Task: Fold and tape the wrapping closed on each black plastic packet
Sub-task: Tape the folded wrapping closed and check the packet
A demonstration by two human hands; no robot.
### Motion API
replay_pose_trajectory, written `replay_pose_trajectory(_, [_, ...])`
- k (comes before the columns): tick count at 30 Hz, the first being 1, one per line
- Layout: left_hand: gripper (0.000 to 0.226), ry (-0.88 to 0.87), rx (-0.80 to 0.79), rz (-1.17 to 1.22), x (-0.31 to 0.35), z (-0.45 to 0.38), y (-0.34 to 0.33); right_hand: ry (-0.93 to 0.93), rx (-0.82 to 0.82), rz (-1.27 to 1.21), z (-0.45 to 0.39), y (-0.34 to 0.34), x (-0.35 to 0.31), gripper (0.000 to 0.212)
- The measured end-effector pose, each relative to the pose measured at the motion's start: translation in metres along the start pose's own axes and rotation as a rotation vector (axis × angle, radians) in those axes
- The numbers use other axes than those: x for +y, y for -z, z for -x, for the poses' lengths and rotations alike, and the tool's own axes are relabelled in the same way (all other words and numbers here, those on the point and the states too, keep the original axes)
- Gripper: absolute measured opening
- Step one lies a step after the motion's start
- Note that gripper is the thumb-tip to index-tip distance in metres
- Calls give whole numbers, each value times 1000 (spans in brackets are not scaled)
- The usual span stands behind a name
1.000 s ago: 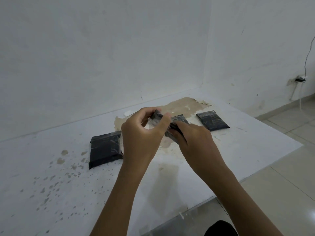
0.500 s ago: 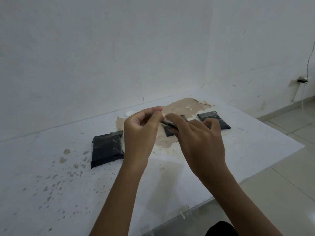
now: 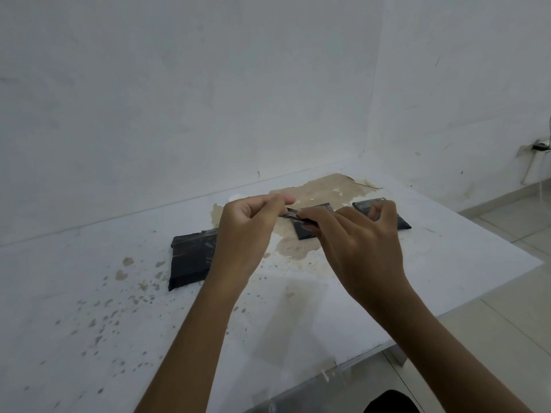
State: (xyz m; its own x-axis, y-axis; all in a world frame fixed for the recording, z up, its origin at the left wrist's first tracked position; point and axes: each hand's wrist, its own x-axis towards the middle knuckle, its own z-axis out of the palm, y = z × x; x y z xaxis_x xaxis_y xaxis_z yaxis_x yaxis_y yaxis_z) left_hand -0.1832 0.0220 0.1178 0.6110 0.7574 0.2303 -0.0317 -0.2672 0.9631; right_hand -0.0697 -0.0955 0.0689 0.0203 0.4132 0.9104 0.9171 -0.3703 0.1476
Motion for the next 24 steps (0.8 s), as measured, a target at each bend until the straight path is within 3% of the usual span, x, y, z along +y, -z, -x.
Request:
replay_pose_trajectory(13, [40,30,-153,30,-6,0,1,55,54,-83,13,-2,18,8])
replay_pose_trajectory(15, [33,-34,-119,64,-10,0,3,46,54,-120,13,-1,19,8])
replay_pose_trajectory(17, [28,-205,-123,17,-14,0,9,41,52,-132,12,-1,20,8])
replay_pose_trajectory(20, [22,-461,-242,-168,-17,-1,17,15,50,-142,10,0,19,9])
replay_pose_trajectory(24, [14,-580,-224,-282,-19,-6,18,-52,33,-200,8,-1,13,10])
